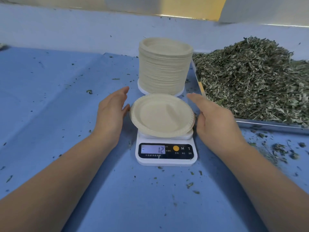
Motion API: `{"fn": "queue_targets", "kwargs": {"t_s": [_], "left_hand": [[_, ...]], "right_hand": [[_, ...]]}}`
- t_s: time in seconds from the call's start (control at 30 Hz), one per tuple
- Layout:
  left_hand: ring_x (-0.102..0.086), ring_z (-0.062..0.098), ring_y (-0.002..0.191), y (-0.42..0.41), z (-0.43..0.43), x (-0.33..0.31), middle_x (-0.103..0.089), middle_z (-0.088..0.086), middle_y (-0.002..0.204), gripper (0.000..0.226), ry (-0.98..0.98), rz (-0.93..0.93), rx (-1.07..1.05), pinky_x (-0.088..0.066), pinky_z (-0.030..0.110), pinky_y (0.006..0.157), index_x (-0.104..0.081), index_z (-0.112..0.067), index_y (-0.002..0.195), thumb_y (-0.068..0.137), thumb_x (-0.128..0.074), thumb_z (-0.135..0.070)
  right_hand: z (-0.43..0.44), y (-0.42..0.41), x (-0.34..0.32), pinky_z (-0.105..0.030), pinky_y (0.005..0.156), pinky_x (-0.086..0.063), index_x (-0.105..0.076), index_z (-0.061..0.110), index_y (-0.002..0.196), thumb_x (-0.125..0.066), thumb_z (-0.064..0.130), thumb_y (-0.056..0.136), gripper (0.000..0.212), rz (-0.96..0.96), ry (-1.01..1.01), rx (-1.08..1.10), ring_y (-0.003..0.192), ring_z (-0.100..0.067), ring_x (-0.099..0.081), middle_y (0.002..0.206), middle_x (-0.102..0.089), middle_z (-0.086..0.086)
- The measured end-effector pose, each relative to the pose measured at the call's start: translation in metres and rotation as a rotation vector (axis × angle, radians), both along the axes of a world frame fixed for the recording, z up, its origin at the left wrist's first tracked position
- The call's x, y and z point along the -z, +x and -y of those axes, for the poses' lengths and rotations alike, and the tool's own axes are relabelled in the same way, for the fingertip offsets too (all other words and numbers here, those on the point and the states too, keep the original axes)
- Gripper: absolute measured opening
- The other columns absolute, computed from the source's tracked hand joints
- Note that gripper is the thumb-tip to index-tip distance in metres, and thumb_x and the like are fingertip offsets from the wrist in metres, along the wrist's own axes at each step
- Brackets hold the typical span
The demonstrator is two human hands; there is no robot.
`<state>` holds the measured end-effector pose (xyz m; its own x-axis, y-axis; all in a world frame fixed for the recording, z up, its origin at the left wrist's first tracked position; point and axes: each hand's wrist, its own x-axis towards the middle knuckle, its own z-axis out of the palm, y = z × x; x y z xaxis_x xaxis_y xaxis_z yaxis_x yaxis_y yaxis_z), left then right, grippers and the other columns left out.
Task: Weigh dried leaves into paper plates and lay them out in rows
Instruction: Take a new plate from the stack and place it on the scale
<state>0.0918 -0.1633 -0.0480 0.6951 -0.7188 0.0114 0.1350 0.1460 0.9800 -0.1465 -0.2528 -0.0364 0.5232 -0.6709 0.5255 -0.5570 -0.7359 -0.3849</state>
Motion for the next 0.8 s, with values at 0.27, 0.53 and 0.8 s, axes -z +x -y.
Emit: {"fn": "queue_targets", "kwargs": {"t_s": [0.27, 0.53, 0.8], "left_hand": [[-0.039, -0.003, 0.142, -0.012, 0.002, 0.009, -0.046, -0.021, 0.154, 0.069, 0.153, 0.194, 0.092, -0.025, 0.038, 0.124, -0.057, -0.045, 0.141, 0.079, -0.041, -0.071], [-0.049, 0.000, 0.134, -0.009, 0.005, 0.011, -0.057, -0.022, 0.142, 0.049, 0.177, 0.238, 0.088, -0.032, 0.033, 0.117, -0.060, -0.041, 0.139, 0.098, -0.041, -0.060], [-0.046, 0.025, 0.137, -0.008, 0.007, 0.013, -0.050, 0.006, 0.144, 0.050, 0.174, 0.283, 0.109, -0.033, 0.046, 0.118, -0.050, -0.017, 0.135, 0.102, -0.043, -0.053]], "right_hand": [[0.011, -0.004, 0.006, -0.033, 0.070, -0.033, -0.042, 0.019, 0.151, -0.044, 0.009, 0.102, 0.050, -0.118, -0.014, 0.129, 0.089, -0.039, -0.061, 0.127, -0.065, -0.016], [0.015, -0.007, 0.009, -0.036, 0.066, -0.035, -0.042, 0.017, 0.149, -0.044, 0.017, 0.104, 0.046, -0.166, -0.009, 0.125, 0.073, -0.035, -0.057, 0.112, -0.068, -0.017], [0.021, -0.010, 0.011, -0.035, 0.066, -0.036, -0.042, 0.021, 0.148, -0.045, 0.004, 0.098, 0.053, -0.163, -0.007, 0.148, 0.070, -0.029, -0.049, 0.110, -0.067, -0.015]]}}
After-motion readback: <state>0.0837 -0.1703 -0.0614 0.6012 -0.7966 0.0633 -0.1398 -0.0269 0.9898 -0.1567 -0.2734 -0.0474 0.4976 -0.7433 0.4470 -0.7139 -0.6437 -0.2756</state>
